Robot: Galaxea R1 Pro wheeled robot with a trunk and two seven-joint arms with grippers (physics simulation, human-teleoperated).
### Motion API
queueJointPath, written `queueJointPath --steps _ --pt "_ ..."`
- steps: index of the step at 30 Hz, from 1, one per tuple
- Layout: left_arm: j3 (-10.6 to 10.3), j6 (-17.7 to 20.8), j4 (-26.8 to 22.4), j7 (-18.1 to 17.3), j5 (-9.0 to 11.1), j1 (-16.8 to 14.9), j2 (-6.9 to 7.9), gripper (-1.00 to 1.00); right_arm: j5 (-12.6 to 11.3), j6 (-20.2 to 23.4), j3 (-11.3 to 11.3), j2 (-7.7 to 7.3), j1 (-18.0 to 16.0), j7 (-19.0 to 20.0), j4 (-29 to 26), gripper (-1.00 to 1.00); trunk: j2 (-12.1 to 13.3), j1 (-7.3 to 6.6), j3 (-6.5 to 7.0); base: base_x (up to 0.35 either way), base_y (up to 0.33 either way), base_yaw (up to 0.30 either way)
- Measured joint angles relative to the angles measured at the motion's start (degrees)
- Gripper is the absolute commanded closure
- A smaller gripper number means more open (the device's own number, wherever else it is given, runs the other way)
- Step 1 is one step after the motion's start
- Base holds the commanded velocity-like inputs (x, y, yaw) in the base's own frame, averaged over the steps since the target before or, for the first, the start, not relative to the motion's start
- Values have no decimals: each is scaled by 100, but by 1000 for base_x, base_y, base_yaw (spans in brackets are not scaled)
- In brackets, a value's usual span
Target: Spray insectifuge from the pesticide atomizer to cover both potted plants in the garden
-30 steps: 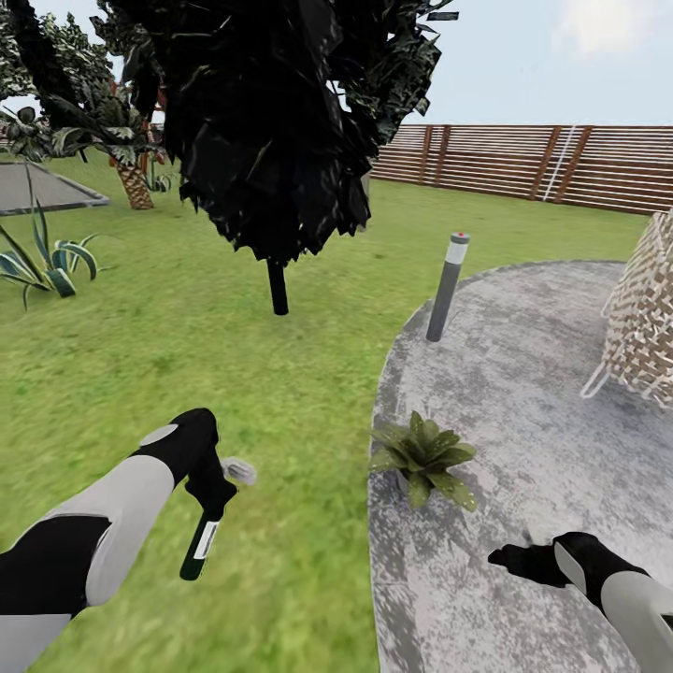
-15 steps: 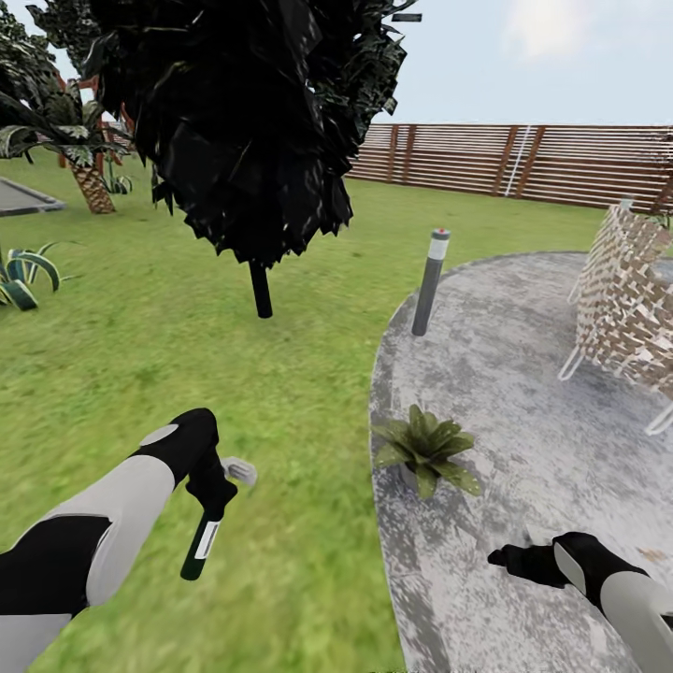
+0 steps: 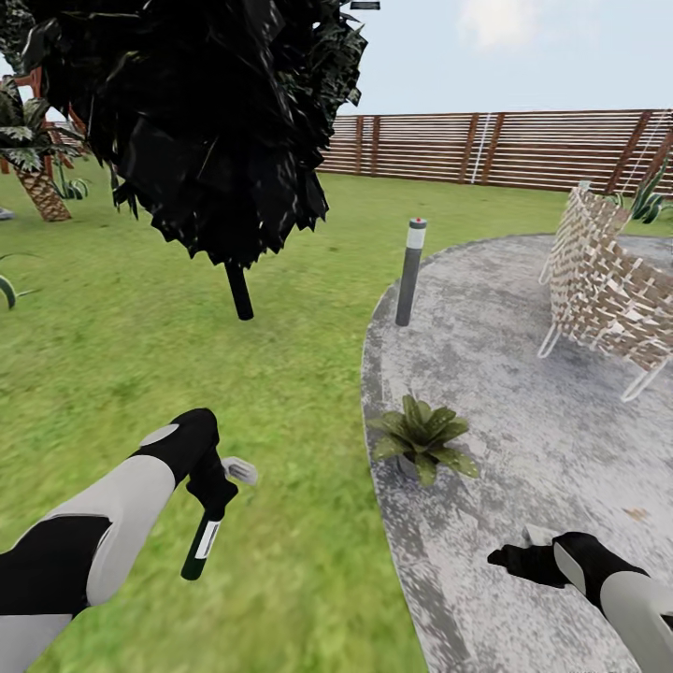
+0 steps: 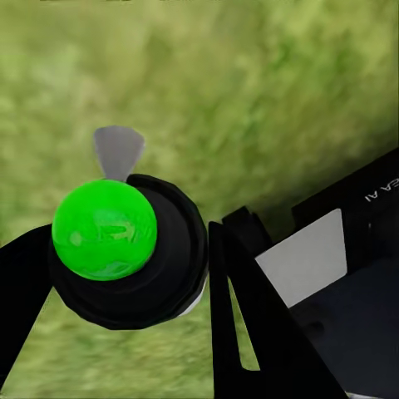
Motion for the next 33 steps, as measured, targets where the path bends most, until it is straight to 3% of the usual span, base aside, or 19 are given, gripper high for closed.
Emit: queueJointPath --steps 7,15,33 --pt "-7 0 -8 -7 1 0 -24 100 -8 1 -7 -4 1 2 -1 -100 0 0 0 0 1 -71" --pt "-9 2 -8 2 2 -1 -286 100 -8 0 -9 -9 1 -2 1 -100 0 -1 0 46 34 -264" --pt "-10 0 -7 3 -3 -2 -308 100 -8 -1 -1 -9 2 -6 8 -100 0 -2 0 234 228 -182"
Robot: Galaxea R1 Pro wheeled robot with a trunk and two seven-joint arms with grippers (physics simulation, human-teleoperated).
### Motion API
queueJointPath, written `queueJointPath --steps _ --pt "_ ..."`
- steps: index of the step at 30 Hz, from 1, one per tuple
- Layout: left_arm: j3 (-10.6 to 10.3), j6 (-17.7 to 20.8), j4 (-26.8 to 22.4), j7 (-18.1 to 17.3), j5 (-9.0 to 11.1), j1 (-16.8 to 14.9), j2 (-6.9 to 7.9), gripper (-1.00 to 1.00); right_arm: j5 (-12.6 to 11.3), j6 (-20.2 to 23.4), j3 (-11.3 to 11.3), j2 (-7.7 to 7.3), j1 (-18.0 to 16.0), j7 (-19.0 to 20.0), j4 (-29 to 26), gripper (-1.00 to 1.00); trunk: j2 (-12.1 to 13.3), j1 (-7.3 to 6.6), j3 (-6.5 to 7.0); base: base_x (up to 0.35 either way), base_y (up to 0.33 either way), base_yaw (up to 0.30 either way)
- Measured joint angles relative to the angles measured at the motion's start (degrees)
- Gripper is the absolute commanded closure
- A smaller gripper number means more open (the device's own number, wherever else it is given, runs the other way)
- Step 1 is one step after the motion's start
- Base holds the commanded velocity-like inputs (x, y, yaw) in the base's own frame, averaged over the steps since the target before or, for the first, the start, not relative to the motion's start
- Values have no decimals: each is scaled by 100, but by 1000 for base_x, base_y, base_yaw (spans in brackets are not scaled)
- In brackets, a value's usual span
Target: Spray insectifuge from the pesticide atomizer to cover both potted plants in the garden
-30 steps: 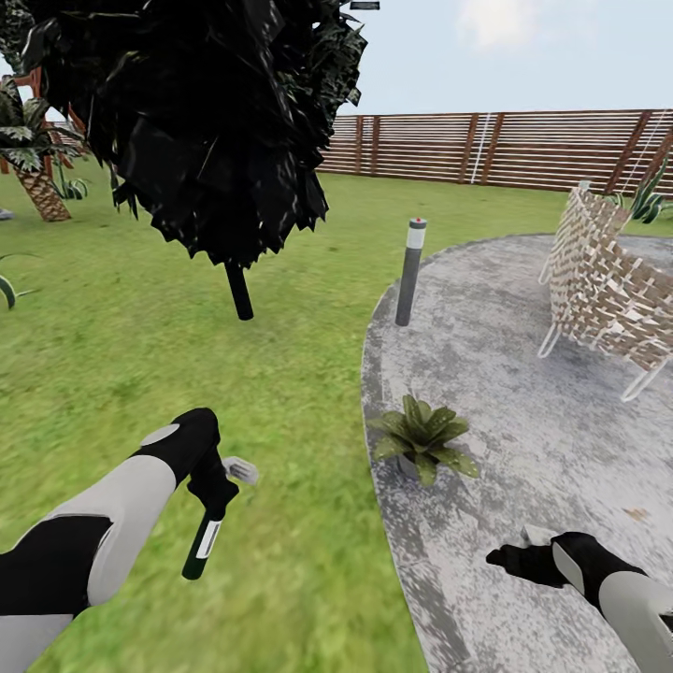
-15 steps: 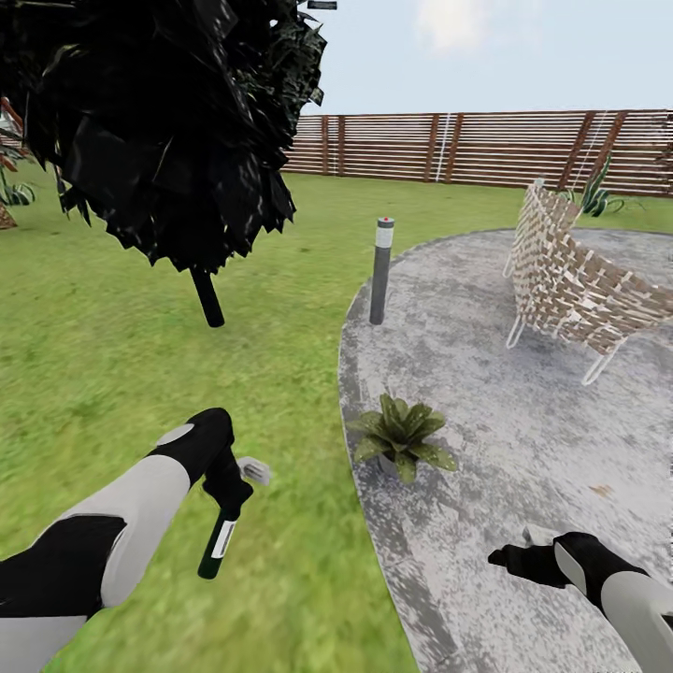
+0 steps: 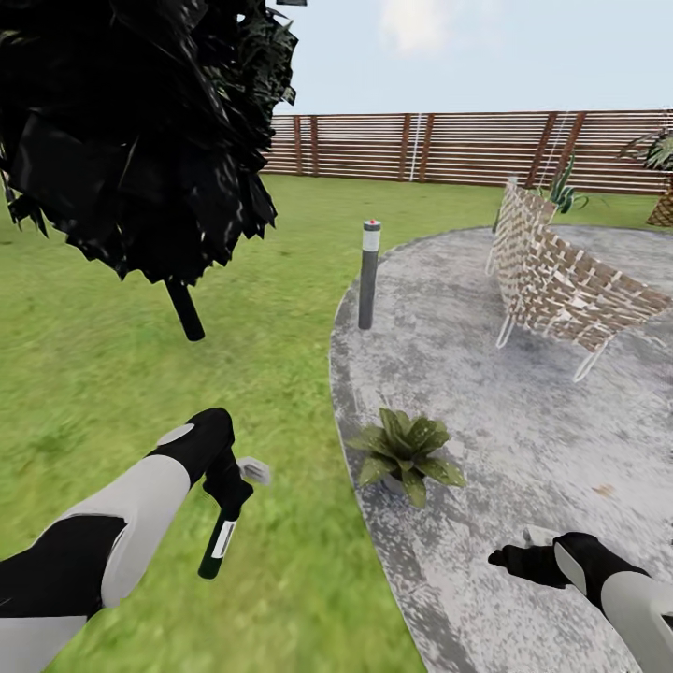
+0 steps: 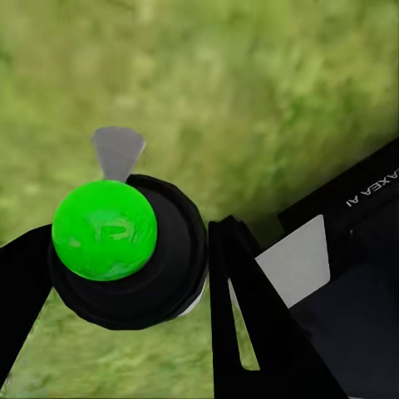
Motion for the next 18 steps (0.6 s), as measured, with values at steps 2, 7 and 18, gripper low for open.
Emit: queueJointPath --steps 2,7,18 --pt "0 0 0 0 -1 0 0 100 0 0 0 0 0 0 0 -100 0 1 0 125 295 -263" --pt "0 0 0 0 -1 0 0 100 0 0 0 0 0 0 0 -100 0 1 0 90 293 -268" --pt "-2 1 7 0 -5 1 1 100 -1 2 0 0 -1 -2 -1 -100 0 2 13 15 44 -255"
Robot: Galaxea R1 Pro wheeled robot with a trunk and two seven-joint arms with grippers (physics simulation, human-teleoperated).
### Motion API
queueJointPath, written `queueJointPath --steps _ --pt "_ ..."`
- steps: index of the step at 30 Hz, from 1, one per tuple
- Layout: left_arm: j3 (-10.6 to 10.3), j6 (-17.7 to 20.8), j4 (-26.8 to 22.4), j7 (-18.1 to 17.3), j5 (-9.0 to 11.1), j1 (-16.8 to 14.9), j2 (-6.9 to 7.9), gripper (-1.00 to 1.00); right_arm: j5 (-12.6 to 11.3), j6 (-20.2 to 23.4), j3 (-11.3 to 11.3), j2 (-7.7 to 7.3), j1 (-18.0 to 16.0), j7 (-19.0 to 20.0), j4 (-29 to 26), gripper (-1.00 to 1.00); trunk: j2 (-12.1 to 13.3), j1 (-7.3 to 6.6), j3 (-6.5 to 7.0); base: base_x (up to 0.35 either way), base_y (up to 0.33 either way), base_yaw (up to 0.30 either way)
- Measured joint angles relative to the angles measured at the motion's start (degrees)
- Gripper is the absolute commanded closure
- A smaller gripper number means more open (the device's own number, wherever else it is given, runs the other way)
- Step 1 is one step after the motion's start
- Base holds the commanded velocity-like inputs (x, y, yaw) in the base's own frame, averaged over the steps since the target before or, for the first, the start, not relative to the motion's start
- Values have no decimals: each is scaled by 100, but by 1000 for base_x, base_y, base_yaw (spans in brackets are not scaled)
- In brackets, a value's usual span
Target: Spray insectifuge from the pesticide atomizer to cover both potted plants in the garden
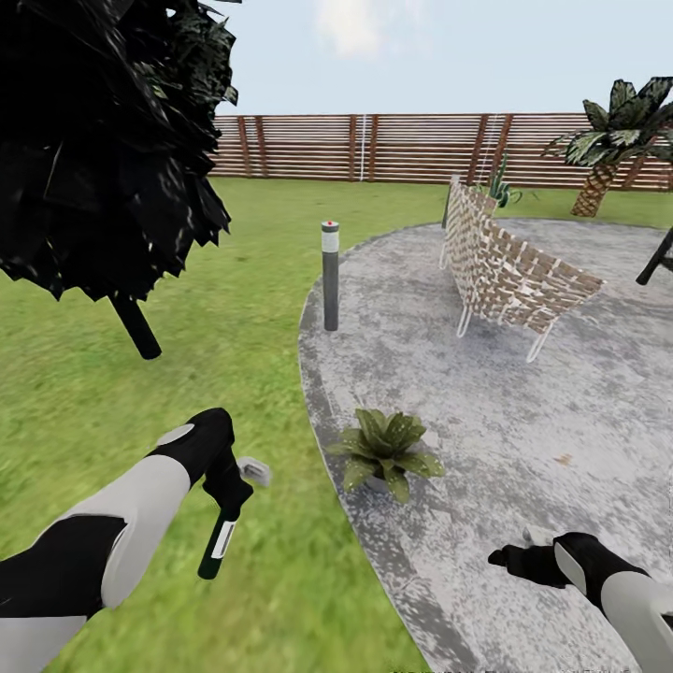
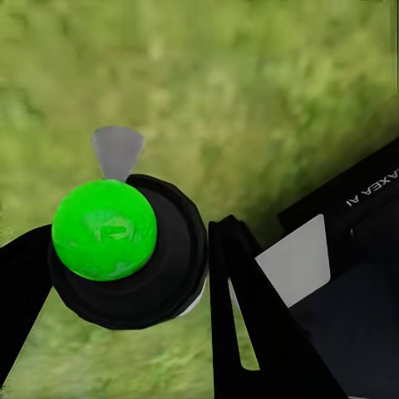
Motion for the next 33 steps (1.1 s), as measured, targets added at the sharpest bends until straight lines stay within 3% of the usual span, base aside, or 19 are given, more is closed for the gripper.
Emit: queueJointPath --steps 6,17,33 --pt "1 5 0 -2 -2 0 0 100 1 -3 0 7 0 0 2 -100 0 -1 2 89 186 -35" --pt "9 0 2 -1 -5 -1 -1 100 1 -2 -2 3 1 2 0 -100 0 -1 38 121 265 -230" --pt "10 -11 35 5 -7 7 45 100 0 0 -9 -7 0 0 1 -100 0 0 75 8 14 -169"
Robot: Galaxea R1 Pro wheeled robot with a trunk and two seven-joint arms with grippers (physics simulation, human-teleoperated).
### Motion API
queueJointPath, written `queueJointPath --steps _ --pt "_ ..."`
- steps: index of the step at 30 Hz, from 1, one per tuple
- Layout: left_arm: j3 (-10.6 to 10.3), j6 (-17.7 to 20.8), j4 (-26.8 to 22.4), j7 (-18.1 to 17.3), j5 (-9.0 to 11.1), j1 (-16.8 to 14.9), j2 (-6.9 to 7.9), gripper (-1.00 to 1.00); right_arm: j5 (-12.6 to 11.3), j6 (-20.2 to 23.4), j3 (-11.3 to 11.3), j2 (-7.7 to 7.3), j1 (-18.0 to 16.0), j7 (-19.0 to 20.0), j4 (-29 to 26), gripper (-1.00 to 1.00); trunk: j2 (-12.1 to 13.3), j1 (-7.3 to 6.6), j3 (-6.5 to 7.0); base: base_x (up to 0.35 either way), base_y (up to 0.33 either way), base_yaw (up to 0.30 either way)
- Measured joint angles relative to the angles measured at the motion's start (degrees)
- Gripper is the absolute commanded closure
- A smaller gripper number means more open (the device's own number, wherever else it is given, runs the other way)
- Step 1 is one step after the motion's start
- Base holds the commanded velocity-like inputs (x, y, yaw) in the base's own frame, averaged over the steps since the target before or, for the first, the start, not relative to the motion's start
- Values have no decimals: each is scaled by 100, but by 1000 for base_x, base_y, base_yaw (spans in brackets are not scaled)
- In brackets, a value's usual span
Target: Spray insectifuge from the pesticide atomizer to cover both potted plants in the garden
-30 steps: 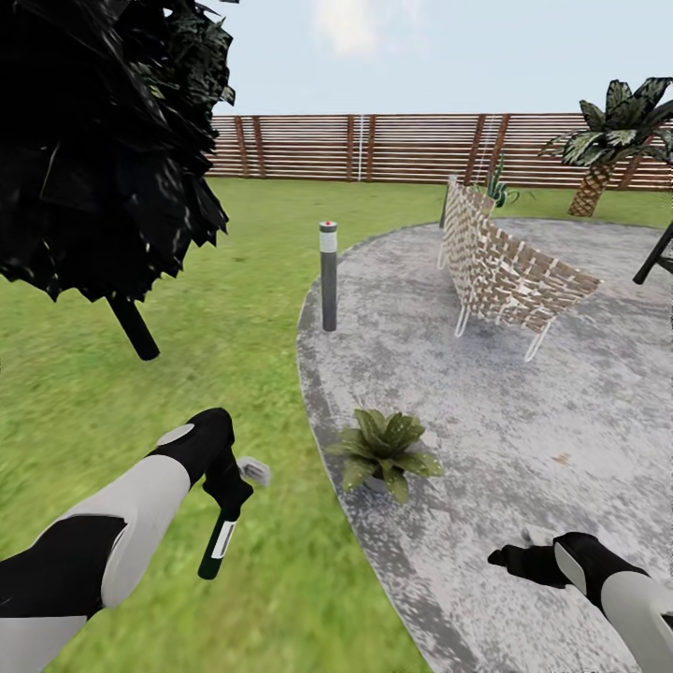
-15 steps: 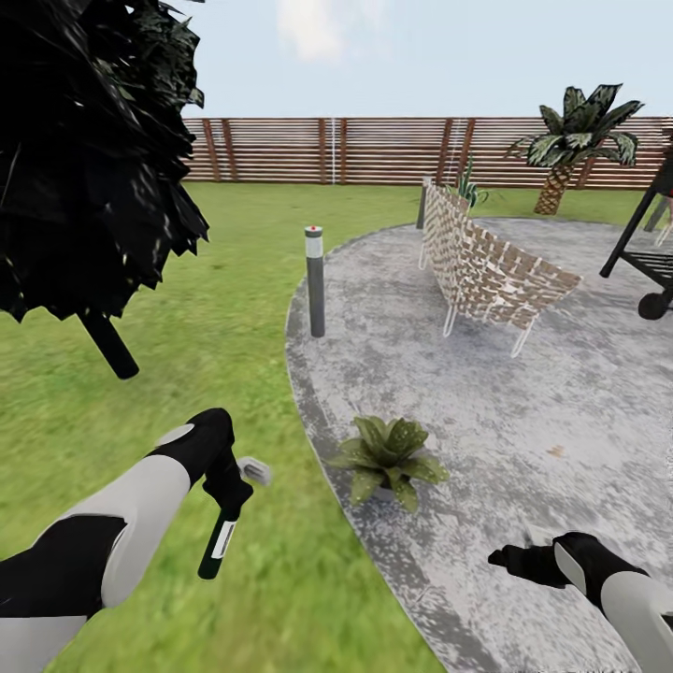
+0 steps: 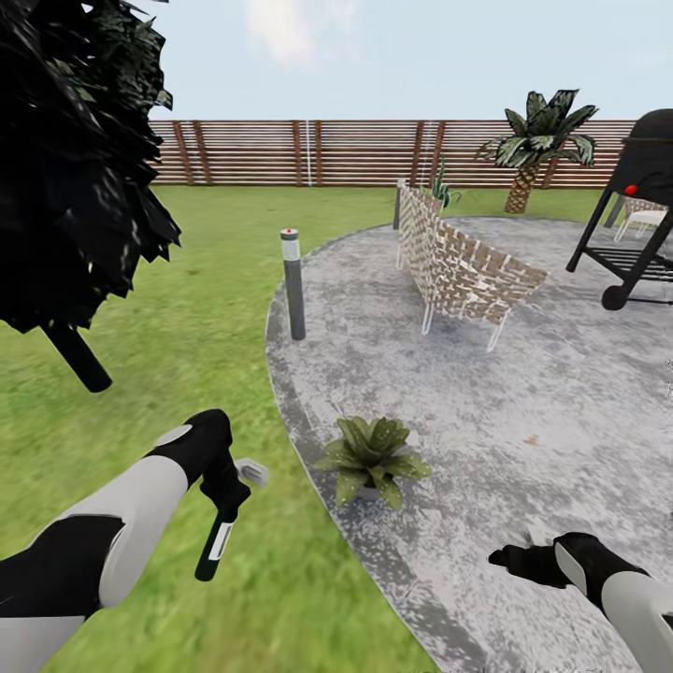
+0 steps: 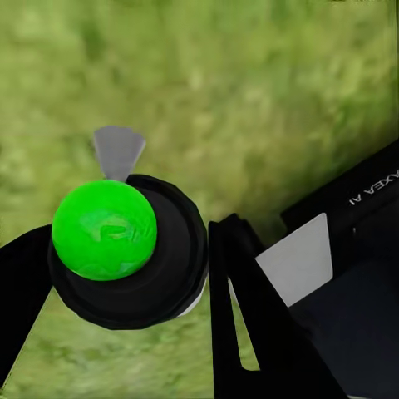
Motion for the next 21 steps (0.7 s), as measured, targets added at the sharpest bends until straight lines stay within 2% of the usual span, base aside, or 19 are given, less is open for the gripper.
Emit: queueJointPath --steps 6,14,21 --pt "1 2 -6 1 3 1 36 100 1 0 0 6 1 1 -1 -100 0 0 8 9 44 -261" --pt "8 4 -7 0 8 0 40 100 1 -2 0 7 2 2 0 -100 0 -1 8 67 283 -260" --pt "9 7 -7 0 13 1 41 100 1 -9 4 7 1 -7 1 -100 0 -1 8 86 308 -71"
